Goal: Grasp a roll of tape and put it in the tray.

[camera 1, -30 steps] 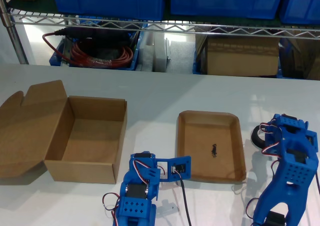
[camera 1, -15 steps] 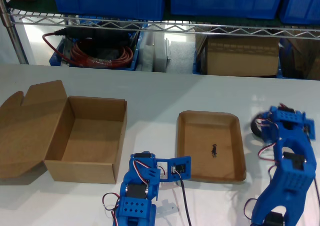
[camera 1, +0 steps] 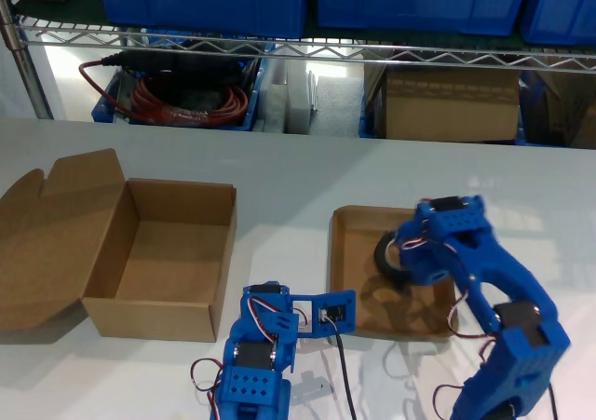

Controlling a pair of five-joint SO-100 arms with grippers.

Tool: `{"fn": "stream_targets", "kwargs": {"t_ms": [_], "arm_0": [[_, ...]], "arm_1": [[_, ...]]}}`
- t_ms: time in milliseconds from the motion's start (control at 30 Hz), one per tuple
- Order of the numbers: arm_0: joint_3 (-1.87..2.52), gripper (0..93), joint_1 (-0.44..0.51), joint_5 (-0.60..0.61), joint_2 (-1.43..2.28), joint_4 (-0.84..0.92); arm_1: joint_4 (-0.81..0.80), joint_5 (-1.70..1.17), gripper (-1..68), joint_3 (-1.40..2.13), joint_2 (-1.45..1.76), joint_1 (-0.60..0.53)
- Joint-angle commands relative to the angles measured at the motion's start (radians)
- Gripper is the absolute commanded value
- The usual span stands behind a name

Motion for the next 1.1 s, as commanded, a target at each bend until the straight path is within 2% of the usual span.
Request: {"fn": "stream_targets", "kwargs": {"t_ms": [0, 267, 333, 367, 500, 600, 733, 833, 900, 1067], "arm_0": [[0.032, 0.2, -0.009, 0.002, 0.011, -0.012], [0.032, 0.2, -0.009, 0.002, 0.011, -0.012], [0.032, 0.2, -0.009, 0.002, 0.011, -0.012], [0.032, 0.2, -0.009, 0.002, 0.011, -0.012], [0.032, 0.2, -0.009, 0.002, 0.011, -0.012], [0.032, 0.2, -0.009, 0.002, 0.011, -0.012], [0.032, 0.2, -0.009, 0.002, 0.011, -0.012], [0.032, 0.2, -0.009, 0.002, 0.011, -0.012], [0.032, 0.2, -0.009, 0.002, 0.011, -0.012], [0.032, 0.2, -0.009, 0.002, 0.011, -0.012]], "arm_1": [[-0.002, -0.011, 0.0, -0.006, -0.020, -0.006], [-0.002, -0.031, 1.4, -0.005, -0.032, -0.012], [0.008, -0.037, 16.2, -0.005, -0.032, -0.015], [0.008, -0.034, 21.3, -0.003, -0.032, -0.015], [0.011, -0.031, 27.4, -0.003, -0.029, -0.011], [0.009, -0.032, 27.8, 0.000, -0.021, -0.009], [-0.038, -0.028, 25.8, 0.041, 0.048, 0.018], [-0.144, -0.023, 12.7, 0.206, 0.273, 0.081], [-0.258, -0.041, 0.2, 0.420, 0.515, 0.137], [-0.377, -0.135, 0.0, 0.988, 1.200, 0.345]]}}
